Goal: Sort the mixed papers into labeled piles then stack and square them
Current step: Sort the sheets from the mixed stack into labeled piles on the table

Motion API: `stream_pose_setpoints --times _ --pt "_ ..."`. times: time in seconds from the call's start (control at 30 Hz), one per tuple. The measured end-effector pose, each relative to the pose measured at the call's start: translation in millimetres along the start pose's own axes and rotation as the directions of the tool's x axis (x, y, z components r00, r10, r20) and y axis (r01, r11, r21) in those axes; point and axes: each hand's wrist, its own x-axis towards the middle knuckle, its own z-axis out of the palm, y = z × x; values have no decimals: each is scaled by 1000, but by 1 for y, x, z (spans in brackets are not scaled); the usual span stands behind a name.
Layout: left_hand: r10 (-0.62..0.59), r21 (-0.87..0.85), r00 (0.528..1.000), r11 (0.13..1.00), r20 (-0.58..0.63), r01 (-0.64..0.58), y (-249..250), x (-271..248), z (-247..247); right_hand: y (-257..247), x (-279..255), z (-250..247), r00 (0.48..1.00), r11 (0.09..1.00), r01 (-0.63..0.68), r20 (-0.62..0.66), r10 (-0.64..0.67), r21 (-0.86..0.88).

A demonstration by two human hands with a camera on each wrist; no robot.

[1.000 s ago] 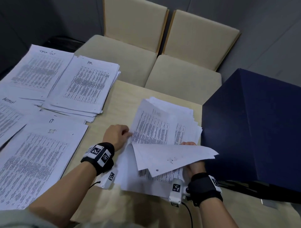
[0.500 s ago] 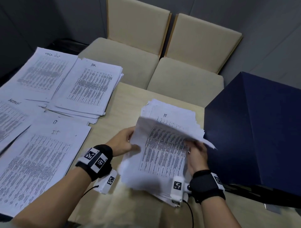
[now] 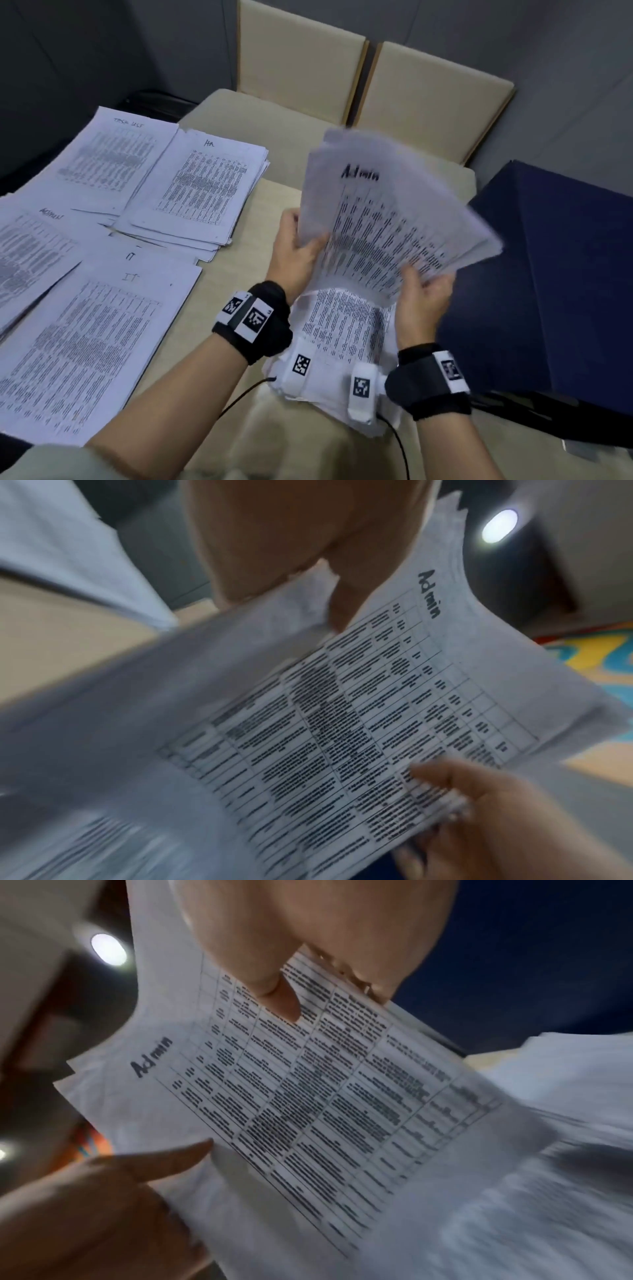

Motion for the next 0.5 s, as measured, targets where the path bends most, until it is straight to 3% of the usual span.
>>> stream_pose_setpoints --times 0.07,0.13,0.23,0.4,0.5 --pt "-181 193 983 965 4 177 -30 -3 -4 37 -11 -4 989 976 -126 49 136 -177" --pt "-244 274 970 934 12 231 -49 -7 -10 57 -20 -4 974 932 -161 98 202 -325" --pt "-196 208 981 959 -15 194 -46 -10 -21 43 -25 13 971 933 -140 140 195 -332" --pt "-103 189 977 972 -188 139 -24 -8 -71 23 -32 49 965 983 -22 254 68 -180" --pt "-95 230 956 960 -277 162 -18 -16 -123 43 -43 71 879 962 -202 399 262 -186"
